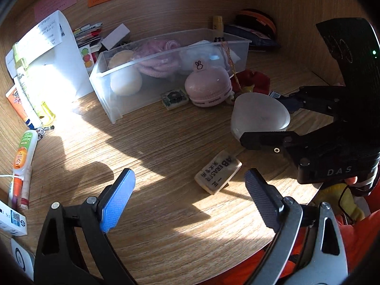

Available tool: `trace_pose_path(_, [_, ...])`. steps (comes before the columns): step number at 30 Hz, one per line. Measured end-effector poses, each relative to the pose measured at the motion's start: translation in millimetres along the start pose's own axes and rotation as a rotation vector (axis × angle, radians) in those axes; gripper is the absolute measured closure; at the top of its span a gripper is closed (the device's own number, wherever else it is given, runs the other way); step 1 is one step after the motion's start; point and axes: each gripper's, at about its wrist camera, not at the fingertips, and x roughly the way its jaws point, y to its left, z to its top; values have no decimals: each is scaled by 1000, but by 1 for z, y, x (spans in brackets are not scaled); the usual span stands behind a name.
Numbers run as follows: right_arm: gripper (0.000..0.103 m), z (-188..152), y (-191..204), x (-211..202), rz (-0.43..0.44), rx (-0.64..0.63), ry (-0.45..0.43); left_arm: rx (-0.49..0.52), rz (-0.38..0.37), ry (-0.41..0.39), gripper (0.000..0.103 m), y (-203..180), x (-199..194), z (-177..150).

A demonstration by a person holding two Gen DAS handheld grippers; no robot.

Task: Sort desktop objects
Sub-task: 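Grasp the small label tag with the left tool while the right tool grasps the white container, then lower the tag into the bin with left tool while right tool places the white container in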

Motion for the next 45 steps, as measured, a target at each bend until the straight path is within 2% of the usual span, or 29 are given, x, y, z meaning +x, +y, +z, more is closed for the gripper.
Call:
trace_pose_path(2, [40, -2, -3, -7, 1, 8, -14, 5, -1, 8, 16, -4, 3, 1])
trace_pose_path(3, [40, -2, -5, -10, 0, 11, -21, 8, -2, 17, 26, -6, 5, 2])
trace_pose_path(5, [40, -3, -7, -17, -12, 15, -37, 2, -19, 20, 30, -6, 7, 2])
trace_pose_path(6, [40, -3, -7, -19, -17, 17, -42, -1, -28, 22, 35, -5, 8, 2])
trace_pose_path(8, [40, -2, -10, -23, -21, 23, -52, -6, -50, 23, 48, -5, 7, 2])
trace_pose_path(10, [40, -2, -12, -27, -18, 31, -60, -11, -76, 26, 64, -5, 6, 2])
trace_pose_path(12, [40, -1, -13, -29, -18, 36, -67, -10, -80, 28, 70, -6, 5, 2])
trace_pose_path(18, [40, 1, -16, -31, -13, 45, -82, -31, -72, 20, 73, -6, 2, 2])
trace_pose_path(31, [40, 16, -26, -39, -13, 63, -124, -127, -84, -70, 80, 9, -6, 24])
trace_pose_path(45, [40, 38, -41, -42, -9, 66, -160, -159, -86, -126, 81, 22, -8, 46])
